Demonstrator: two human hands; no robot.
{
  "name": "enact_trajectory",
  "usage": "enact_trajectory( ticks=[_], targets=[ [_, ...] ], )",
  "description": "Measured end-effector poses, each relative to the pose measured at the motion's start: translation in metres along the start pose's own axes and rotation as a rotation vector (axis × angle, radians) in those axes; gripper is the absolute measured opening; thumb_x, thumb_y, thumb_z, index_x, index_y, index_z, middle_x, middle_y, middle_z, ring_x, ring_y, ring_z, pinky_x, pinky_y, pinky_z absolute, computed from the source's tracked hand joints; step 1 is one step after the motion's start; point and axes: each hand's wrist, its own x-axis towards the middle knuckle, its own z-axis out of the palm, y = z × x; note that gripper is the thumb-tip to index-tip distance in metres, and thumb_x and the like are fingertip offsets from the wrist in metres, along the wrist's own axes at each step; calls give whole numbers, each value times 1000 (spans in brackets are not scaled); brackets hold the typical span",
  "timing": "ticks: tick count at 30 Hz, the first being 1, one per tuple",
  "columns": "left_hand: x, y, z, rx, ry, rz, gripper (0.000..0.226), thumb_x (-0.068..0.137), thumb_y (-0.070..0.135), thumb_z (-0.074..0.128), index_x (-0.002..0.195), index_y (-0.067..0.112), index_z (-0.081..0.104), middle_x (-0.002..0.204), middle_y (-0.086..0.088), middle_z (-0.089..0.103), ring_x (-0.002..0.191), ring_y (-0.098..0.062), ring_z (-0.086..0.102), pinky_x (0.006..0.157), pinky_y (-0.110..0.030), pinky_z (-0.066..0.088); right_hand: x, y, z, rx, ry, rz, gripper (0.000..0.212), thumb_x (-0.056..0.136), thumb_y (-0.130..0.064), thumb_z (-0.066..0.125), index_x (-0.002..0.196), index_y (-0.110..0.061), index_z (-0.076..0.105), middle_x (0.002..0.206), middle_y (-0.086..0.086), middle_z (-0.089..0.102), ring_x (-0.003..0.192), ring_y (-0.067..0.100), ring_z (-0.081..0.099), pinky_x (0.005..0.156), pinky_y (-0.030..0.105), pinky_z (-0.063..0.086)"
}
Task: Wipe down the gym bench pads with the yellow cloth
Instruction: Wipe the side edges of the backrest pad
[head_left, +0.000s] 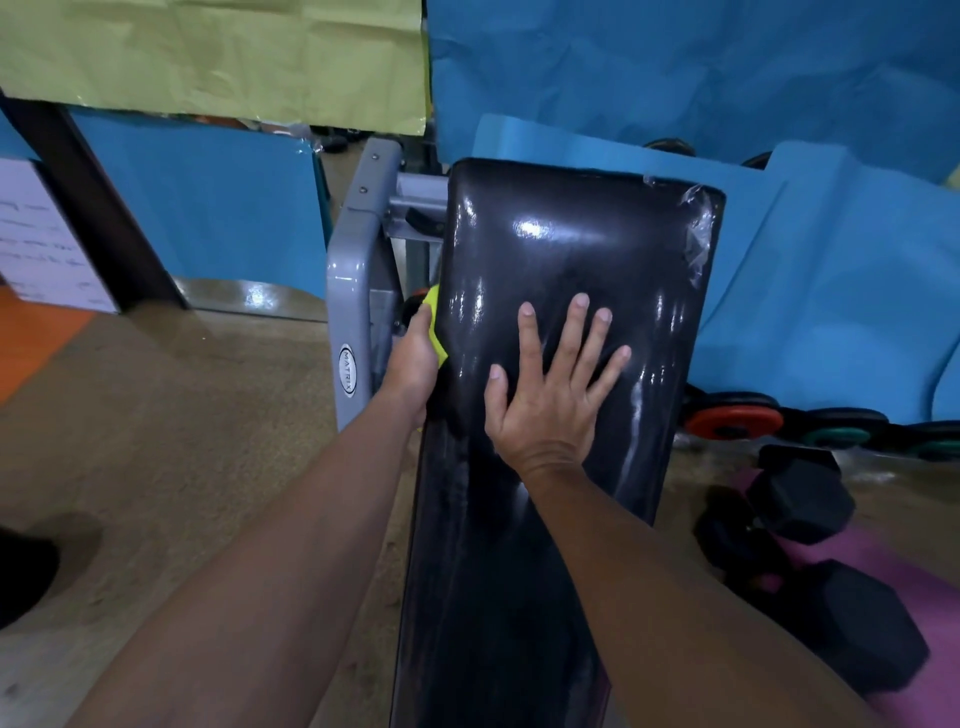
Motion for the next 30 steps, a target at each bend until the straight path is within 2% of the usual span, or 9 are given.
enact_trajectory(
  ticks=[5, 11, 13, 15, 18, 22, 25, 28, 30],
  targets=[
    [23, 40, 21, -25, 59, 120, 78, 67, 76, 56, 120, 22, 72, 108, -4, 77, 101, -26, 73, 97, -47, 55, -2, 2, 1, -1, 7, 4, 65, 100, -44, 43, 159, -20, 34, 165, 28, 18, 154, 49, 13, 121, 71, 7],
    [44, 88, 47, 4, 105, 257, 83, 60, 83, 61, 114, 21, 73, 109, -1, 76, 104, -24, 70, 100, -46, 51, -2, 3, 1, 14, -18, 4, 68, 98, -44, 46, 160, -21, 31, 167, 26, 14, 155, 47, 8, 121, 70, 4],
    [21, 101, 58, 87, 93, 372, 52, 83, 67, 62, 108, 23, 73, 106, 5, 72, 100, -13, 67, 98, -34, 51, -2, 3, 2, 5, -15, 5, 69, 97, -44, 47, 160, -22, 31, 167, 26, 13, 155, 47, 8, 121, 70, 4],
    [12, 108, 66, 117, 63, 553, 15, 97, 40, 63, 93, 27, 71, 93, 11, 69, 88, -7, 63, 85, -24, 51, -3, 3, 2, 8, -12, 3, 69, 96, -44, 48, 160, -22, 31, 167, 25, 13, 155, 47, 9, 121, 70, 5],
    [5, 117, 70, 57, 62, 685, 11, 97, 18, 65, 91, 21, 74, 82, 3, 69, 80, -14, 60, 76, -27, 49, -3, 3, -2, 13, -35, -2, 69, 96, -45, 46, 160, -23, 31, 167, 24, 14, 155, 46, 10, 121, 70, 5],
    [-24, 113, 67, -115, 100, 687, 17, 100, 14, 60, 88, 16, 72, 81, 0, 69, 80, -17, 60, 76, -31, 50, 0, 2, -15, 194, -10, 55, 60, 99, -45, 41, 155, -24, 42, 168, 15, 22, 157, 37, 14, 123, 65, 8],
    [-67, 84, 76, -117, 37, 606, 18, 102, 15, 58, 87, 16, 67, 73, 4, 67, 68, -11, 59, 65, -26, 51, 8, -5, -44, 527, 100, 203, 60, 99, -52, 37, 147, -18, 50, 157, 5, 45, 150, 26, 34, 122, 55, 21],
    [-108, 37, 100, -41, -126, 446, 22, 102, 17, 57, 82, 15, 65, 66, 4, 65, 60, -9, 57, 56, -23, 50, 23, 0, -86, 970, 51, 438, 67, 93, -62, 44, 141, -18, 53, 129, 1, 66, 120, 17, 61, 100, 35, 47],
    [-126, 15, 113, -91, -179, 364, 20, 102, 17, 58, 87, 13, 70, 73, 0, 71, 65, -11, 64, 60, -24, 55, 26, 18, -105, 1065, -16, 570, 46, 92, -55, 53, 120, -20, 64, 102, -5, 72, 93, 12, 67, 81, 33, 53]
  ],
)
